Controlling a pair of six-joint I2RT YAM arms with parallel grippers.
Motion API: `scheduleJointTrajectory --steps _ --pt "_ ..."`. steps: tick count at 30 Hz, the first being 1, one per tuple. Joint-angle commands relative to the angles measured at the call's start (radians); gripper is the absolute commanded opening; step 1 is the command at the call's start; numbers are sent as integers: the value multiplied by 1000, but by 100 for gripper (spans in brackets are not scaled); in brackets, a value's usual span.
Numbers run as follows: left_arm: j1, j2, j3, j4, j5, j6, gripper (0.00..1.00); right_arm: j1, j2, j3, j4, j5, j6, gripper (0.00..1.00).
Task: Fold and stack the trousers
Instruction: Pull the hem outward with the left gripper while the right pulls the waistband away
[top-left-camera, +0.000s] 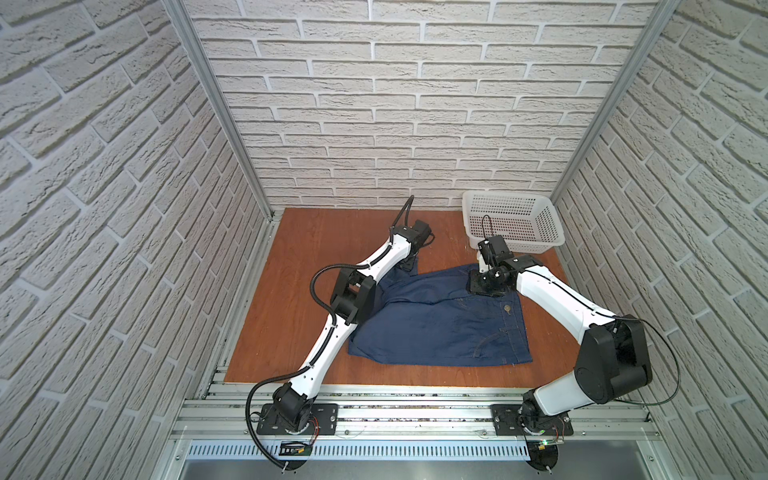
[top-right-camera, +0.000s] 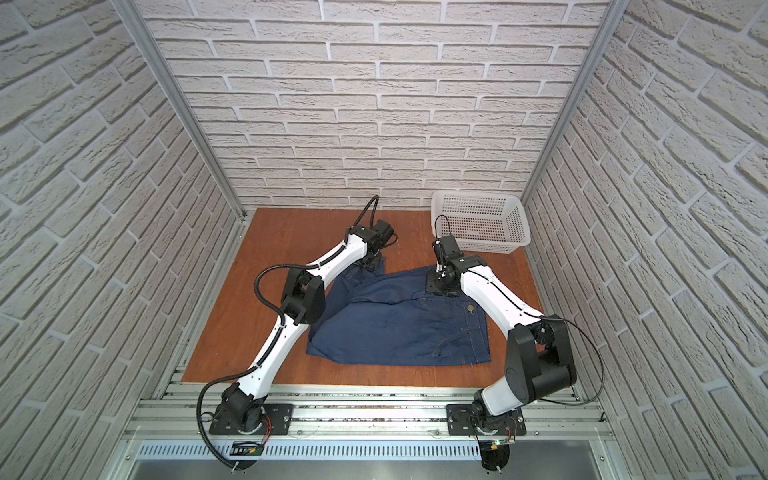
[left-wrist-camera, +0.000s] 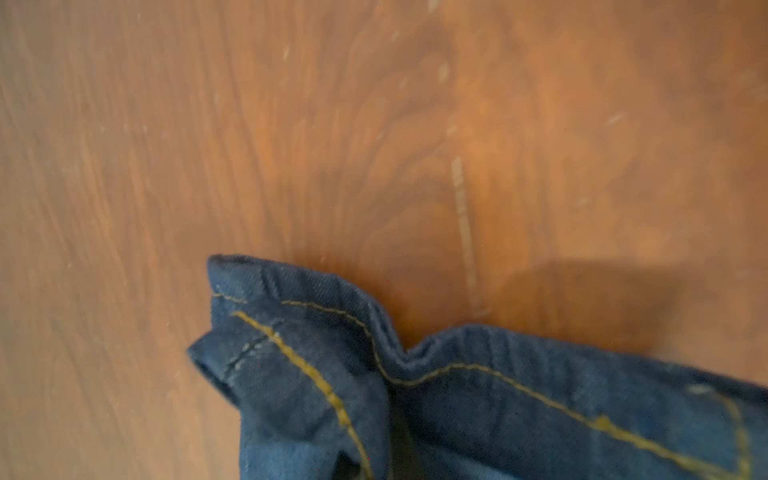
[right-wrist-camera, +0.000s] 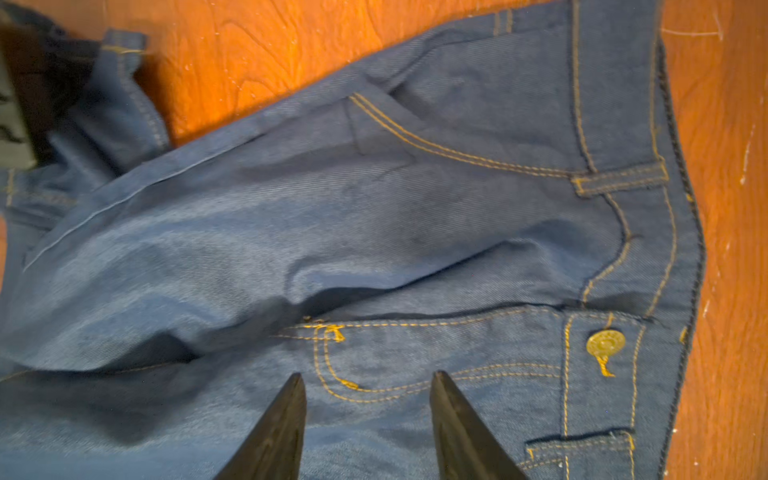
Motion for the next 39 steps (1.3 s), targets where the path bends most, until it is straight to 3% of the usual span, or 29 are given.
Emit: scheduleJointTrajectory --steps 1,7,18,25,32,39 --pt "20 -97 -163 11 47 -24 0 -16 -43 -20 12 12 14 51" --pt "77 -378 -430 104 -32 -56 0 -25 -34 -46 26 17 24 51" --pt "293 -873 -997 237 -41 -131 0 -37 33 -63 60 26 46 51" --pt "462 -1185 -1159 224 -39 -160 0 -58 75 -52 70 49 56 52" --pt "724 -1503 -1334 263 47 -249 0 -102 150 -64 84 83 82 51" --pt "916 -1597 -1415 278 165 -285 0 -161 194 -140 130 91 176 50"
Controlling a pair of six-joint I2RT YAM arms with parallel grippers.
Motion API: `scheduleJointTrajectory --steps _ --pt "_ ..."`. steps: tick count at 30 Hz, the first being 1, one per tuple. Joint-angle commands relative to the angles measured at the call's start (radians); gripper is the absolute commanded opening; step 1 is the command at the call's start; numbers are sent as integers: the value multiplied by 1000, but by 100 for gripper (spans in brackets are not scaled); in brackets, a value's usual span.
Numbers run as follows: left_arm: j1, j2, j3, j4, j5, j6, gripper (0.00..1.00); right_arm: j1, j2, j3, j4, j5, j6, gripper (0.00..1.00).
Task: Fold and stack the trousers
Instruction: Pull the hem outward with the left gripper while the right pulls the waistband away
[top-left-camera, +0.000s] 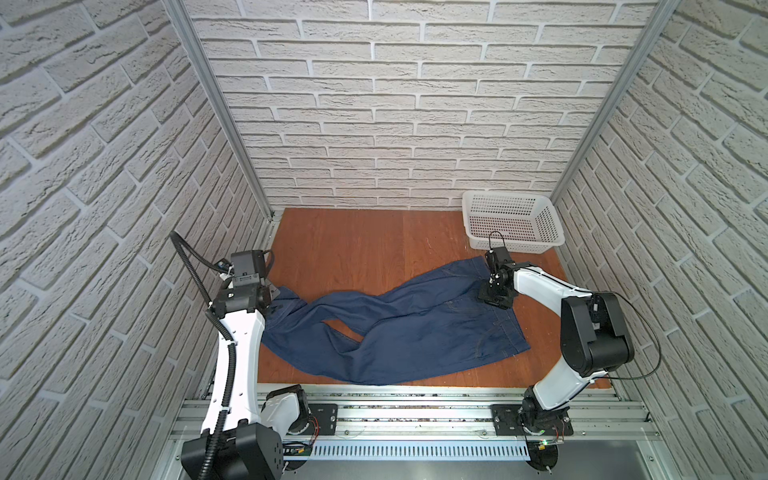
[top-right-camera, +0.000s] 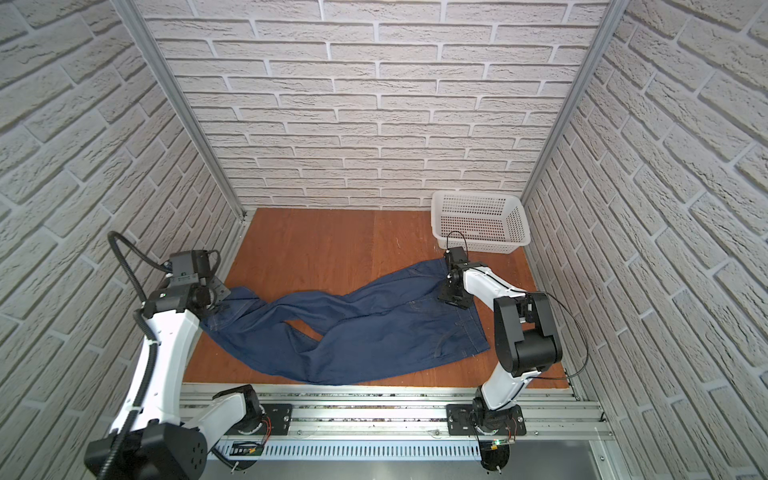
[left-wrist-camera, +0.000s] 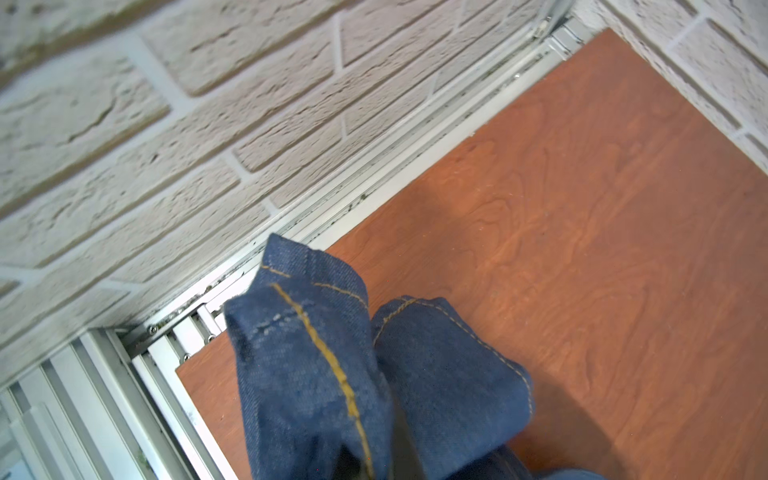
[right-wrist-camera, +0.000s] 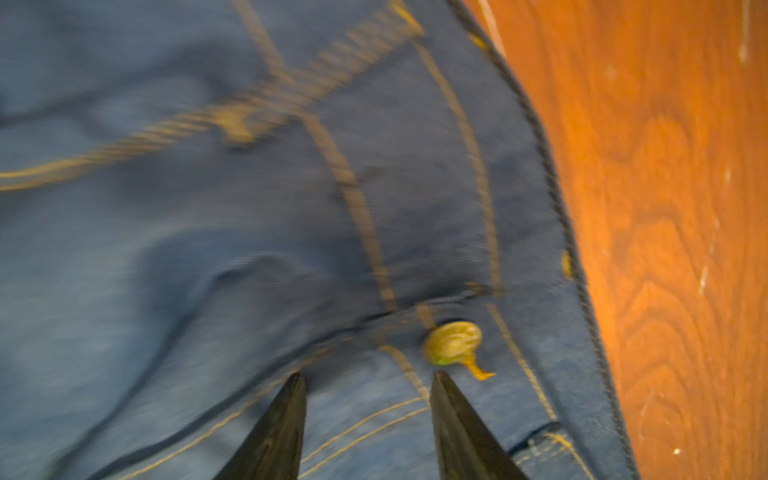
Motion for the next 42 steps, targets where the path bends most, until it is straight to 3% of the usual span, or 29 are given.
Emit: scheduleJointTrajectory --steps 1,3,9,13,17,22,30,34,36,42 --pt "50 -17 -33 47 80 -41 0 -25 26 -32 27 24 79 50" --pt "72 -23 -46 59 102 -50 0 -44 42 -50 34 22 116 50" --pt "85 -14 -42 74 146 -58 63 -89 36 -64 -5 51 173 47" --pt "85 -24 -28 77 157 -52 80 -127 -14 -98 -27 93 194 48" --pt "85 -29 -11 79 184 -28 88 -194 -78 -154 -32 109 193 48" --pt "86 -16 -4 82 244 16 88 -290 -193 -214 -42 121 185 48" --pt "41 1 -15 92 325 55 88 -281 -428 -98 -75 61 179 50" --pt "-6 39 -17 88 328 67 90 -281 -330 33 -91 31 186 52" --pt "-15 63 -26 85 351 69 98 -282 -255 88 -91 -5 188 52" --pt "-14 108 -69 63 384 84 98 -281 -152 133 -20 -76 203 52"
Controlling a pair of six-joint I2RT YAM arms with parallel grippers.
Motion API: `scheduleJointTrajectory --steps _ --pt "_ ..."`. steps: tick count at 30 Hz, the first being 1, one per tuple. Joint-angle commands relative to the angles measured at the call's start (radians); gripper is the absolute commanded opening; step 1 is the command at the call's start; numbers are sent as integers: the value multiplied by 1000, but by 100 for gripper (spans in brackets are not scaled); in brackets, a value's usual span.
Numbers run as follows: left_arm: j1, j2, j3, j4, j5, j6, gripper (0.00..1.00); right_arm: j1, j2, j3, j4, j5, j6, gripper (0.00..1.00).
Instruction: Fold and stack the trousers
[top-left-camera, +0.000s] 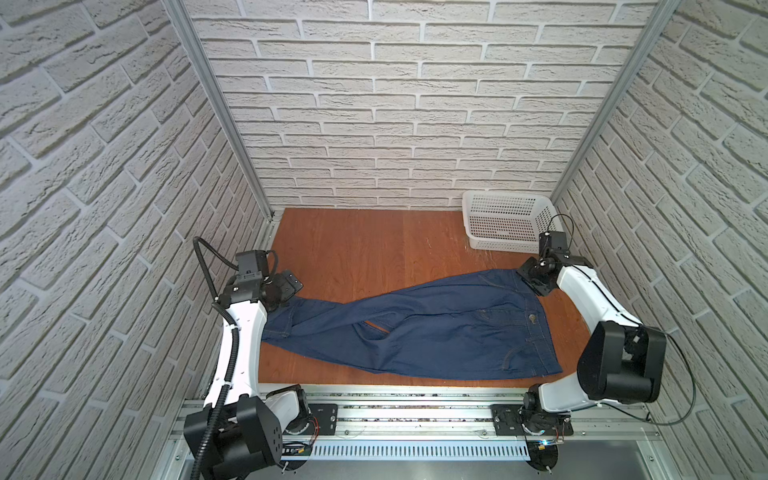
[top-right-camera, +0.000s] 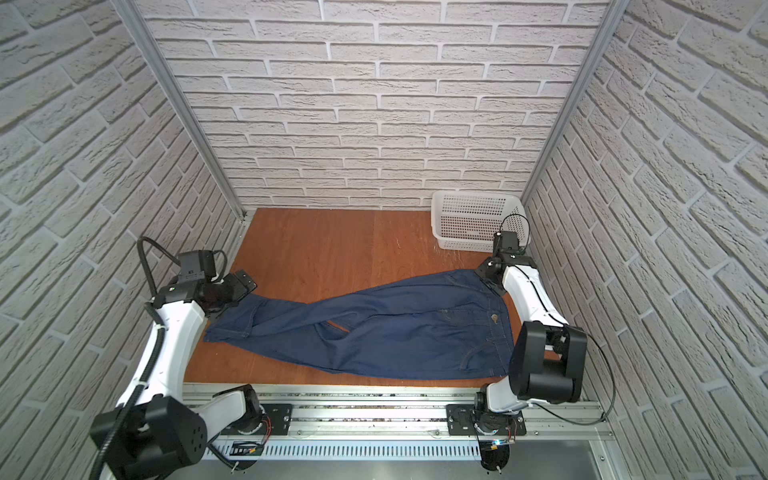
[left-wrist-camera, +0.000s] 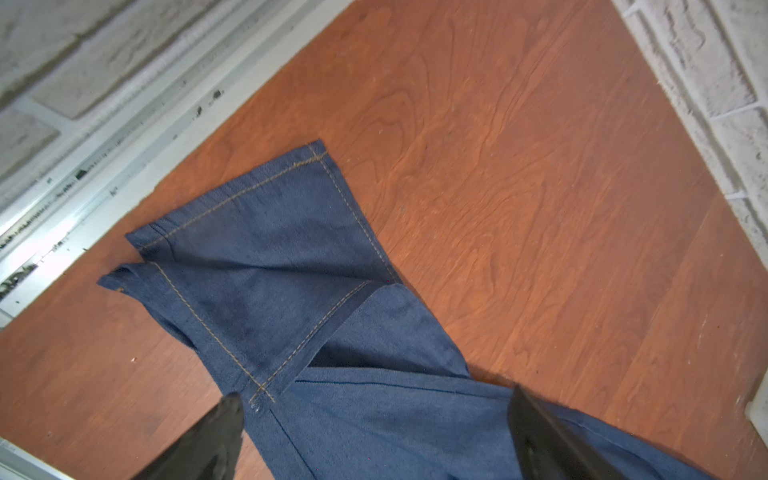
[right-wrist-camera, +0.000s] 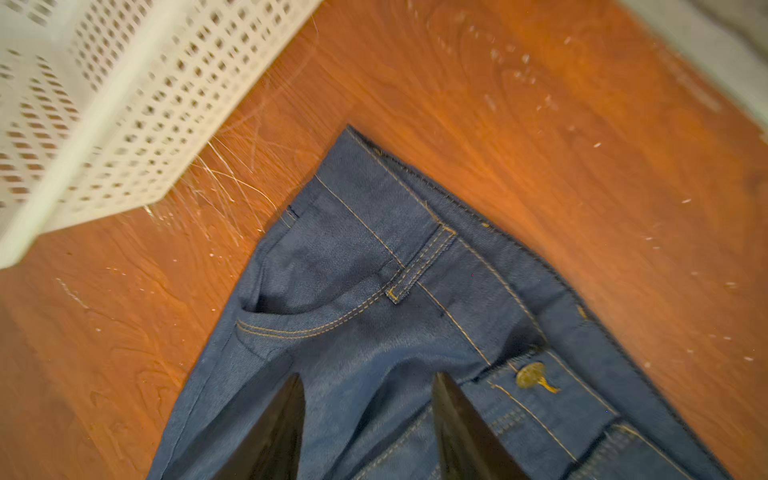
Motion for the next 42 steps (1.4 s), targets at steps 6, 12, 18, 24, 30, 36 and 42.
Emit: scheduleJointTrajectory --steps 6,12,18,24,30,36,42 --pt "0 56 -83 1 1 -34 94 10 43 31 39 -85 7 51" --pt "-10 10 -204 32 14 -206 86 32 27 -9 64 -108 6 51" --pt "-60 -48 -340 48 13 -380 86 44 30 -41 100 -145 8 51" --pt "-67 -70 -429 141 20 -526 89 45 23 -46 114 -179 2 51" --pt "-67 -22 -454 280 9 -597 76 45 7 -52 117 -186 -9 50" --pt "-67 70 -454 380 12 -617 54 46 13 -56 118 -199 -16 50" --pt "-65 170 -446 433 36 -620 47 45 16 -57 119 -200 -19 50"
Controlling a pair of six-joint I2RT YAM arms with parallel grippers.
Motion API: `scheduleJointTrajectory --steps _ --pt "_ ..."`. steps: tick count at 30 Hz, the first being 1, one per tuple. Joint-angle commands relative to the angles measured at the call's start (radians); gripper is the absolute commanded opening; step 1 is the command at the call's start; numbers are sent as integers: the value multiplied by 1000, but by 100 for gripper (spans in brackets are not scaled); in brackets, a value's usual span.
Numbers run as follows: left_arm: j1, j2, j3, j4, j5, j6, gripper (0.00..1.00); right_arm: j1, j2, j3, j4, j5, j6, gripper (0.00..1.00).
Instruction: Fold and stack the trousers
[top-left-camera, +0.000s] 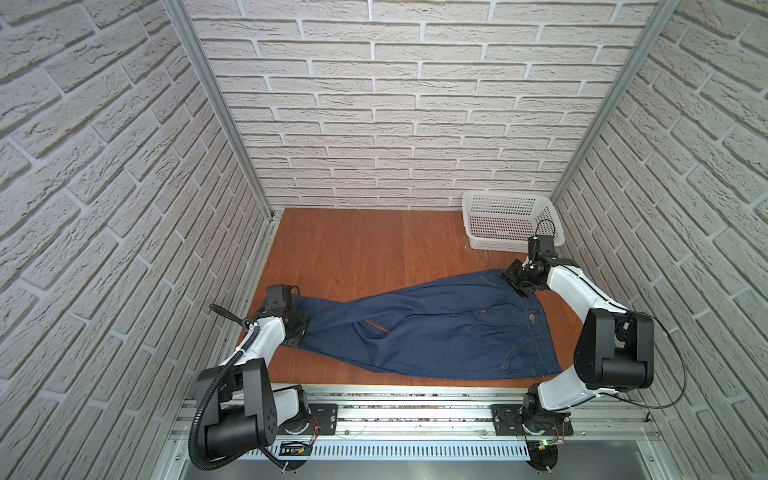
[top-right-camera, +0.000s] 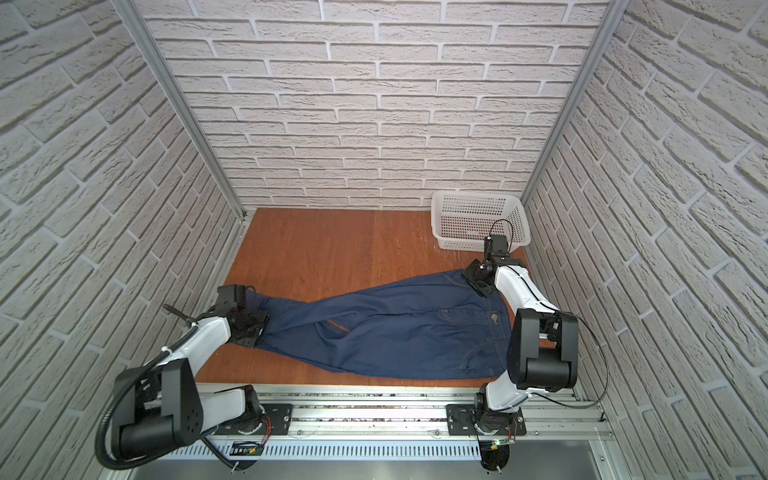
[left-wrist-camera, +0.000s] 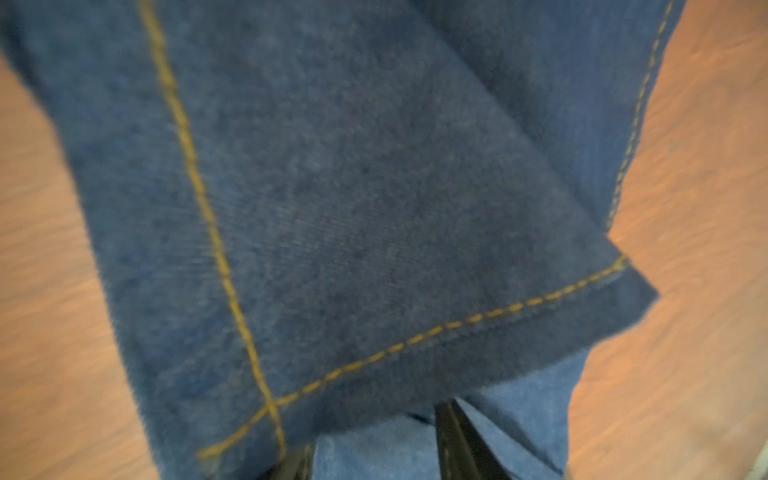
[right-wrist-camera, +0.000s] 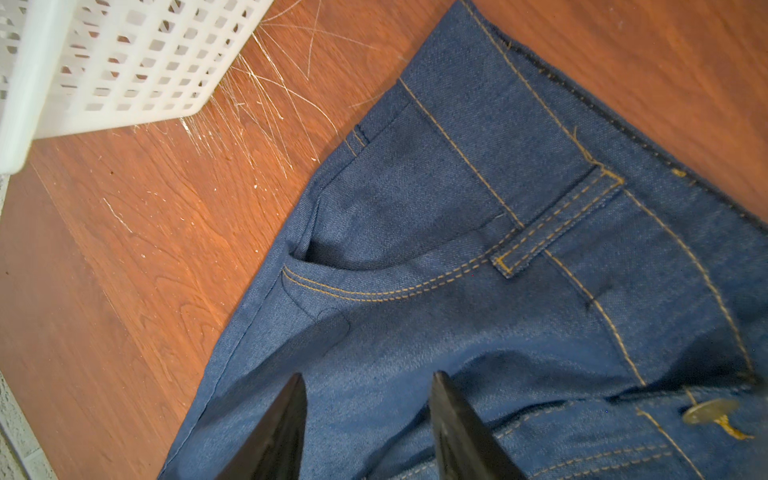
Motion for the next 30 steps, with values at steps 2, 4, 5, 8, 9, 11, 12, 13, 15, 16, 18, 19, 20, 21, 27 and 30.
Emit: scheduleJointTrajectory --steps 2,4,5,8,9,11,12,13,15,16,18,19,20,21,27,30 --pt "-1 64 -13 57 3 -12 39 3 -24 -9 17 -6 -8 50" --pt "0 60 -6 54 1 -10 28 3 -24 -8 16 -6 -8 50" --pt "0 54 0 45 -1 -8 22 4 -24 -8 14 -6 -8 50" --pt "-1 29 31 1 -10 4 13 5 -24 -4 13 -9 -11 50" --pt "-2 18 40 -14 -15 8 12 4 -24 -4 13 -9 -11 50" --pt "-1 -9 61 -49 -26 17 9 4 -24 -7 14 -10 -11 50" --pt "-2 -19 68 -62 -32 21 9 5 -24 -9 15 -8 -10 50" --pt "0 -27 79 -75 -38 26 9 4 -23 -11 16 -9 -11 50" --pt "0 -32 98 -95 -48 34 7 4 -22 -15 17 -8 -11 49" --pt "0 -31 109 -100 -53 40 3 4 -24 -18 19 -9 -11 49" --pt "1 -22 128 -102 -59 49 0 4 -24 -21 20 -7 -13 49" --pt "2 -18 137 -102 -59 51 0 4 -24 -22 19 -8 -13 49" --pt "0 -12 155 -101 -58 56 0 5 -24 -22 19 -9 -15 49" --pt "0 -7 176 -102 -56 63 0 3 -24 -24 19 -9 -15 49" --pt "-40 14 426 -182 -109 135 0 3 -30 -22 7 -5 -20 49" --pt "-63 66 571 -226 -147 181 0 4 -33 -21 1 3 -21 49"
